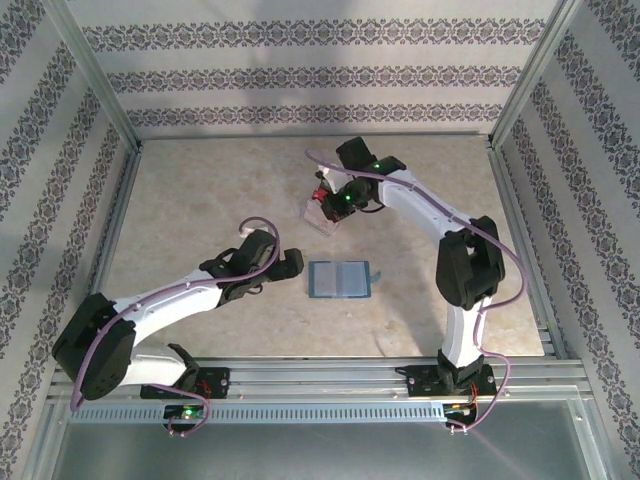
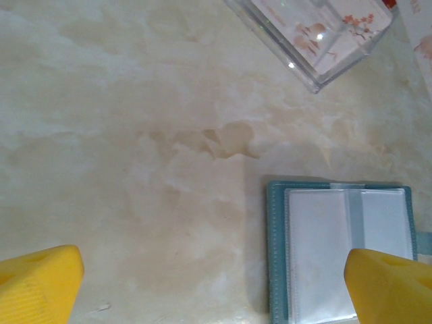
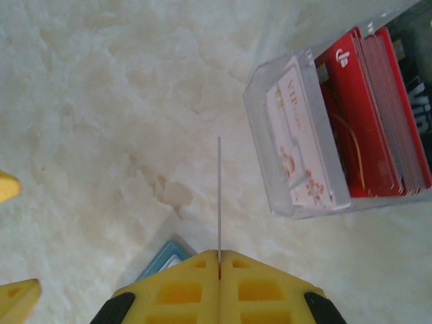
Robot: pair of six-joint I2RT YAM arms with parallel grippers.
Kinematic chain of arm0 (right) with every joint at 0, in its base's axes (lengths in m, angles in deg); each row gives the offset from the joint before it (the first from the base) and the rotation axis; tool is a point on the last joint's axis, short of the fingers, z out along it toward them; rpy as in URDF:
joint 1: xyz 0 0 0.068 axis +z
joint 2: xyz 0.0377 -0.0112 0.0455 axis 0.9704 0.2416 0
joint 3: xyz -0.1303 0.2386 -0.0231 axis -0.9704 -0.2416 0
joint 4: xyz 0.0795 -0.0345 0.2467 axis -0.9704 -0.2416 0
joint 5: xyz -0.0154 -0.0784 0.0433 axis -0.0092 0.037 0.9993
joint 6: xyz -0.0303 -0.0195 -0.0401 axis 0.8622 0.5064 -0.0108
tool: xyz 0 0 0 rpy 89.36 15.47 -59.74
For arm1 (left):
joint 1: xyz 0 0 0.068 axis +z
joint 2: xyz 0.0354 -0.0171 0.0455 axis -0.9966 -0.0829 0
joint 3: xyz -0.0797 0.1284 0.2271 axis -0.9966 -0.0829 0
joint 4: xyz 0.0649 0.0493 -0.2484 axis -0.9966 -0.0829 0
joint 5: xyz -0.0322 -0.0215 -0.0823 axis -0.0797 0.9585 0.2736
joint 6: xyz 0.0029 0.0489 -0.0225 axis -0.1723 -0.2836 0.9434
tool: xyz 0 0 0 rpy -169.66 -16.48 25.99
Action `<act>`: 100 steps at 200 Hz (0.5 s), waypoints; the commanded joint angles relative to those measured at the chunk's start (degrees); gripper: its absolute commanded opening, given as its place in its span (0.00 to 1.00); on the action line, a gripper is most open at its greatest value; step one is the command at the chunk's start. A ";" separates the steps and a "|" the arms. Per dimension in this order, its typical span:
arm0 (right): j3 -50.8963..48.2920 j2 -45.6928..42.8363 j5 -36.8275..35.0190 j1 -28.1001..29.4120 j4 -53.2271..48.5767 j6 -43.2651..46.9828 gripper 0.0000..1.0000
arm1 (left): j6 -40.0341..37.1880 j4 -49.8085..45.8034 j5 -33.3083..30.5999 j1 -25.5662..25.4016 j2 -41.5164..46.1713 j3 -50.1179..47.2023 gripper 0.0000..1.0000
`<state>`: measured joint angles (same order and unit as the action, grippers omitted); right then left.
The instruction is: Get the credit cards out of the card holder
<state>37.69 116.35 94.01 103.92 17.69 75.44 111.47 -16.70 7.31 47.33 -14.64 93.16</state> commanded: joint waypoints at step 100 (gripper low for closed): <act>17.35 12.42 -5.87 -0.13 -9.27 14.22 0.00 | 1.79 -3.42 -1.99 2.25 4.26 -3.35 0.99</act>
<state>52.53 126.71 89.40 103.89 11.05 85.65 112.52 -18.03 6.04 48.65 -10.66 90.34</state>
